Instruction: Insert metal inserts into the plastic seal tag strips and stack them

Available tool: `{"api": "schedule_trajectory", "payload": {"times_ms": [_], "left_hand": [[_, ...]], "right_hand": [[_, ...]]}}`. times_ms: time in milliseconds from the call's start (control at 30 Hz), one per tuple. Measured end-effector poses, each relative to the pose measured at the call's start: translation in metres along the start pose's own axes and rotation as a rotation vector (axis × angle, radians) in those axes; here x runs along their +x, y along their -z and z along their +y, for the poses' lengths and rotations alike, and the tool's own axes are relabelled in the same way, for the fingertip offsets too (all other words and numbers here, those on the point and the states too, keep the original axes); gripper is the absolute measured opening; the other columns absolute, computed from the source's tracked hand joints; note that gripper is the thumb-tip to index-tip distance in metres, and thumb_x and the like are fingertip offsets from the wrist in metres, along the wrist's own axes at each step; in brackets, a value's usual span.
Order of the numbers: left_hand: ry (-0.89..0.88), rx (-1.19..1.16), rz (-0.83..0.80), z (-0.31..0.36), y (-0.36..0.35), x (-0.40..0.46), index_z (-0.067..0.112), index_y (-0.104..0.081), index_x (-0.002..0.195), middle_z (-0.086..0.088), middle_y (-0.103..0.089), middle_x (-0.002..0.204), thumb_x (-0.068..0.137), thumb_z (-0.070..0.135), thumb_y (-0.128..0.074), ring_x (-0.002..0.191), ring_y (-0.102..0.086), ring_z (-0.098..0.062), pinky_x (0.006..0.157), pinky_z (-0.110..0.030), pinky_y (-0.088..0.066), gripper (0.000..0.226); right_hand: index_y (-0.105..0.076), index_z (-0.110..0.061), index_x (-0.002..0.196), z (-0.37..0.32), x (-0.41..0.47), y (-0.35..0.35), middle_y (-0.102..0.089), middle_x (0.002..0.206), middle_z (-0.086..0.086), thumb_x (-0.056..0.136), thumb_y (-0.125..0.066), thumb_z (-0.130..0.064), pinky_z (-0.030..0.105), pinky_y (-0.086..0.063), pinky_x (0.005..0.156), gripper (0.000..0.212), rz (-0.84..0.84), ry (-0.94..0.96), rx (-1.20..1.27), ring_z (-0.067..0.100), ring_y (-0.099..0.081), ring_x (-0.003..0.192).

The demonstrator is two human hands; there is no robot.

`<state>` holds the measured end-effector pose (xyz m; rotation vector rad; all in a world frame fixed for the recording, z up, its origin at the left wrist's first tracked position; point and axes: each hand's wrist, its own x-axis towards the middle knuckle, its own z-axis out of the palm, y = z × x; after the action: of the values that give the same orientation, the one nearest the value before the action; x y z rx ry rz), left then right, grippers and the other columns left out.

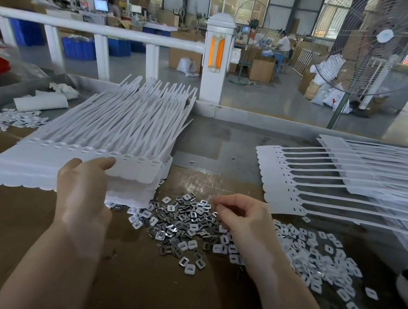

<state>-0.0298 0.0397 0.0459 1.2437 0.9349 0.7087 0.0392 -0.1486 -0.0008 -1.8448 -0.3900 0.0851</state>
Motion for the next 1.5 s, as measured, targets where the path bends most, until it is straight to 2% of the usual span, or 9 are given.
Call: {"api": "schedule_trajectory", "payload": {"times_ms": [67, 133, 200, 300, 400, 567, 700, 1333, 1500], "left_hand": [[-0.019, -0.073, 0.014, -0.001, -0.001, 0.005, 0.003, -0.051, 0.128, -0.021, -0.043, 0.138, 0.090, 0.003, -0.044, 0.127, -0.041, -0.036, 0.099, -0.047, -0.038, 0.039], [-0.041, -0.123, 0.046, -0.003, 0.000, 0.011, -0.001, -0.045, 0.131, -0.021, -0.047, 0.135, 0.088, 0.011, -0.053, 0.124, -0.045, -0.036, 0.098, -0.044, -0.039, 0.045], [-0.028, -0.193, 0.103, -0.002, 0.001, 0.016, 0.001, -0.045, 0.131, -0.017, -0.051, 0.132, 0.088, 0.010, -0.053, 0.118, -0.053, -0.029, 0.089, -0.030, -0.044, 0.045], [0.108, -0.401, 0.127, 0.004, -0.001, 0.021, 0.010, -0.058, 0.111, -0.002, -0.062, 0.101, 0.090, 0.007, -0.055, 0.078, -0.060, -0.003, 0.060, -0.006, -0.045, 0.021], [0.155, -0.542, 0.055, 0.009, -0.008, 0.026, 0.009, -0.060, 0.094, 0.001, -0.056, 0.081, 0.090, 0.007, -0.058, 0.074, -0.057, -0.007, 0.073, -0.014, -0.053, 0.005], [0.195, -0.601, -0.093, 0.015, -0.016, 0.039, 0.006, -0.052, 0.109, -0.010, -0.056, 0.107, 0.093, 0.013, -0.055, 0.085, -0.062, -0.020, 0.070, -0.035, -0.058, 0.018], [0.216, -0.651, -0.144, 0.024, -0.014, 0.044, 0.000, -0.049, 0.122, -0.014, -0.061, 0.106, 0.094, 0.003, -0.049, 0.082, -0.064, -0.020, 0.054, -0.029, -0.057, 0.028], [0.186, -0.789, -0.195, -0.001, -0.020, -0.011, 0.003, -0.041, 0.131, -0.015, -0.060, 0.115, 0.089, -0.004, -0.053, 0.082, -0.068, -0.019, 0.058, -0.024, -0.055, 0.044], [0.072, -0.802, -0.179, 0.000, -0.033, -0.039, 0.012, -0.034, 0.119, -0.015, -0.063, 0.104, 0.089, -0.005, -0.053, 0.073, -0.070, -0.016, 0.055, -0.029, -0.058, 0.040]], "right_hand": [[-0.073, -0.024, 0.090, 0.000, 0.000, 0.000, -0.069, 0.082, -0.012, 0.087, -0.062, -0.014, 0.008, -0.047, 0.068, 0.015, 0.004, 0.002, -0.003, -0.007, -0.060, 0.076], [-0.073, -0.023, 0.090, 0.001, 0.000, 0.000, -0.069, 0.080, -0.012, 0.087, -0.063, -0.013, 0.007, -0.045, 0.065, 0.015, 0.009, 0.011, -0.002, -0.008, -0.060, 0.073], [-0.073, -0.021, 0.090, 0.001, 0.000, 0.000, -0.069, 0.078, -0.011, 0.086, -0.062, -0.012, 0.006, -0.043, 0.063, 0.015, 0.010, 0.014, 0.006, -0.008, -0.060, 0.071], [-0.073, -0.021, 0.090, 0.002, 0.001, 0.000, -0.069, 0.077, -0.010, 0.086, -0.063, -0.012, 0.008, -0.044, 0.063, 0.014, 0.011, 0.005, 0.014, -0.006, -0.060, 0.070], [-0.073, -0.022, 0.088, 0.002, 0.002, -0.001, -0.069, 0.077, -0.011, 0.086, -0.063, -0.012, 0.007, -0.044, 0.063, 0.014, 0.010, -0.004, 0.023, -0.006, -0.060, 0.070], [-0.073, -0.025, 0.085, 0.002, 0.002, -0.001, -0.070, 0.079, -0.013, 0.086, -0.064, -0.014, 0.009, -0.046, 0.066, 0.014, 0.017, -0.001, 0.010, -0.005, -0.062, 0.073], [-0.072, -0.026, 0.083, 0.002, 0.002, -0.001, -0.070, 0.077, -0.011, 0.085, -0.065, -0.013, 0.007, -0.045, 0.065, 0.015, 0.022, 0.014, 0.001, -0.007, -0.061, 0.073], [-0.073, -0.025, 0.084, -0.001, -0.001, -0.001, -0.070, 0.079, -0.013, 0.086, -0.062, -0.010, 0.010, -0.049, 0.066, 0.018, 0.037, 0.037, 0.083, -0.002, -0.063, 0.075], [-0.073, -0.024, 0.084, -0.001, -0.002, 0.001, -0.071, 0.079, -0.008, 0.087, -0.062, -0.008, 0.013, -0.052, 0.067, 0.019, 0.039, 0.041, 0.115, 0.004, -0.065, 0.076]]}}
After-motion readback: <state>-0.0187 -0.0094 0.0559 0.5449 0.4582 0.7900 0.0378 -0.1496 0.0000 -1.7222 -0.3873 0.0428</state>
